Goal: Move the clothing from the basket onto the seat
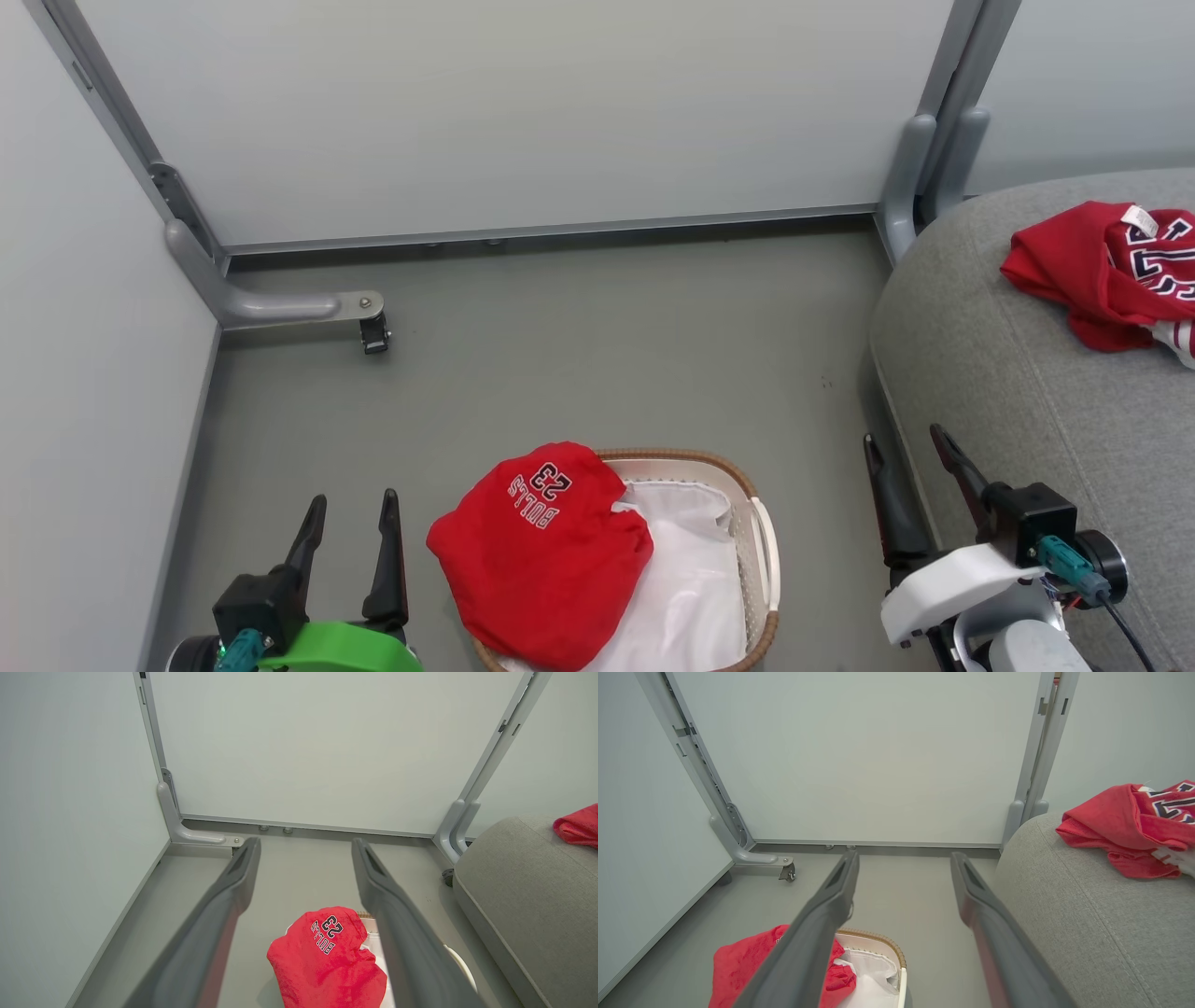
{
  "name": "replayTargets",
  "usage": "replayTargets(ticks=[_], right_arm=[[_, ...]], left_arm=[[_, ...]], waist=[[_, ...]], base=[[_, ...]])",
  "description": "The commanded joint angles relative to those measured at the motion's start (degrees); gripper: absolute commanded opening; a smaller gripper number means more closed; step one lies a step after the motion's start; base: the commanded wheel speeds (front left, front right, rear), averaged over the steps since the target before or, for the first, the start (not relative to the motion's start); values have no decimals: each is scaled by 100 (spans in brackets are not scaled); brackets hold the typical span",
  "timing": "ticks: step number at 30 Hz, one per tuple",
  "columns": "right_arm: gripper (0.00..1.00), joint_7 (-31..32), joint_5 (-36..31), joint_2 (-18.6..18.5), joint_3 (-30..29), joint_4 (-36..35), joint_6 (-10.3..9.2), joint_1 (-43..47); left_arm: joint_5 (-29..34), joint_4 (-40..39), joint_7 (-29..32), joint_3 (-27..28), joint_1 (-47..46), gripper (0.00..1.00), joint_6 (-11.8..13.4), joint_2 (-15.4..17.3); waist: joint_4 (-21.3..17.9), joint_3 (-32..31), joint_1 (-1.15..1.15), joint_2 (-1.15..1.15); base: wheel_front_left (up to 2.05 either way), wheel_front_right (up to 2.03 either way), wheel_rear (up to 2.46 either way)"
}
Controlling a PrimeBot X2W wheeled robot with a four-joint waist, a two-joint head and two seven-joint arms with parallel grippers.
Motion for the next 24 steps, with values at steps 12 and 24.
replayTargets(ticks=[12,24], right_arm=[[100,-28,45,-20,-26,10,-6,19],[100,-27,9,-20,-133,-132,-6,-215]], left_arm=[[66,41,3,43,-38,100,-47,-9],[167,-13,3,-76,-307,100,-70,-12]], waist=[[-7,56,0,0],[-113,440,0,0]], base=[[0,0,0],[0,0,0]])
